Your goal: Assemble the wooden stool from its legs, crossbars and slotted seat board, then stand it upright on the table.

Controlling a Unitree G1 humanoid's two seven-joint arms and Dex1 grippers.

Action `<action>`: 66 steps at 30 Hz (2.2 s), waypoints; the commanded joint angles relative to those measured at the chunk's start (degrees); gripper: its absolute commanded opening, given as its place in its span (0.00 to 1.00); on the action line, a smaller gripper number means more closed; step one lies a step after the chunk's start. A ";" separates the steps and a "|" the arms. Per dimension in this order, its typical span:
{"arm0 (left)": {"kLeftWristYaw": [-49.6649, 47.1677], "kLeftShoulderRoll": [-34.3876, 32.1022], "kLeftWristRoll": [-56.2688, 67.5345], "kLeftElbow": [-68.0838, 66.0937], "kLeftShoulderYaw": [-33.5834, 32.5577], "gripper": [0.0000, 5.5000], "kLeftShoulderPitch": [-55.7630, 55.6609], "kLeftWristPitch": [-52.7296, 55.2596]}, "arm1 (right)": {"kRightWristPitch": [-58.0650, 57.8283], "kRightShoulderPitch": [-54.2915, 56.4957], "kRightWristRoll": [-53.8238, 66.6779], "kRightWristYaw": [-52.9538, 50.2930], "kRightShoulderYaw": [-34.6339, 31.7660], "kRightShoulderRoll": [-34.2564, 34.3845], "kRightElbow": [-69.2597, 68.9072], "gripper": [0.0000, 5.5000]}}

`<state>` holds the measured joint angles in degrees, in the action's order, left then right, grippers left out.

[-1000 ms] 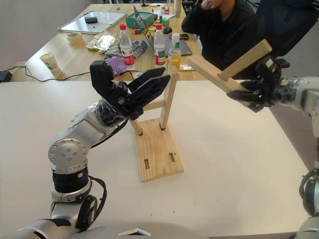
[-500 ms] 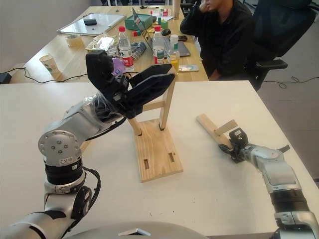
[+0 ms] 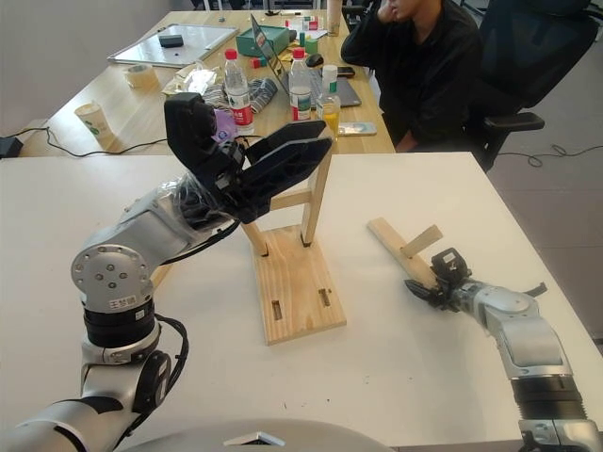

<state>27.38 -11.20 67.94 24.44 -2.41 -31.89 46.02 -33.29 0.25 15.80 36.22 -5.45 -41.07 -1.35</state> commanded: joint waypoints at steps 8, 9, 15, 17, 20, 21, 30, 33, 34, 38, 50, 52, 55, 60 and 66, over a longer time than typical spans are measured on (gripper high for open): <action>-0.26 -0.75 -0.16 -0.31 0.29 0.47 -0.83 -0.08 | 4.44 -0.41 3.63 -0.61 -6.23 3.63 -5.11 0.62; -0.26 -0.75 -0.16 -0.35 0.29 0.47 -0.85 -0.10 | 4.52 -0.40 3.76 -0.70 -6.61 3.71 -5.37 0.62; -0.60 -0.41 -0.45 -0.06 0.44 0.47 -0.48 -0.44 | 4.17 0.63 4.37 -1.03 -7.73 3.42 -6.13 0.52; -0.74 -0.37 -0.49 0.02 0.40 0.47 -0.41 -0.55 | 3.93 1.23 4.59 -1.12 -7.88 3.33 -6.29 0.44; -0.81 -0.43 -0.39 0.09 0.33 0.47 -0.40 -0.62 | 3.94 1.55 4.82 -1.18 -7.99 3.23 -6.45 0.35; -0.83 -0.46 -0.38 0.11 0.29 0.47 -0.40 -0.64 | 4.00 1.61 4.89 -1.22 -7.96 3.22 -6.47 0.30; -0.74 -0.33 -1.02 0.11 0.63 0.47 -0.26 -0.95 | 3.34 3.87 4.95 -1.46 -7.35 2.56 -6.36 0.07; -0.89 -0.21 -1.14 0.28 0.88 0.47 -0.17 -1.13 | 1.90 4.98 4.01 -1.15 -5.71 1.80 -5.77 0.07; -0.91 -0.23 -1.18 0.30 0.94 0.47 -0.14 -1.21 | 0.78 5.56 3.71 -1.13 -4.92 1.47 -5.49 0.07; -1.16 0.02 -1.23 0.39 1.31 0.47 -0.04 -1.56 | -1.45 6.94 2.60 -0.47 -3.97 -0.28 -4.33 0.07; -1.92 0.31 -1.56 0.90 1.50 0.47 0.57 -2.19 | -7.78 8.29 1.03 3.25 -1.05 -4.61 -1.67 0.07; -1.99 0.43 -1.64 0.83 1.62 0.47 0.41 -2.24 | -10.24 10.08 0.78 5.00 1.06 -5.42 0.48 0.07; -2.05 0.57 -1.58 0.76 1.83 0.47 0.29 -2.31 | -14.86 14.23 0.95 8.90 5.37 -7.23 4.33 0.07; -2.33 0.92 -1.63 0.93 2.01 0.47 0.57 -2.66 | -13.63 18.43 -1.32 12.38 9.83 -7.92 12.72 0.07; -2.03 0.28 -1.13 0.88 1.82 0.47 0.59 -2.28 | -12.86 11.36 2.06 10.93 5.35 -5.22 9.33 0.07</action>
<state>25.31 -10.40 66.60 25.10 -0.69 -31.51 43.46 -42.78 18.99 17.68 47.52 -1.71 -49.76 7.64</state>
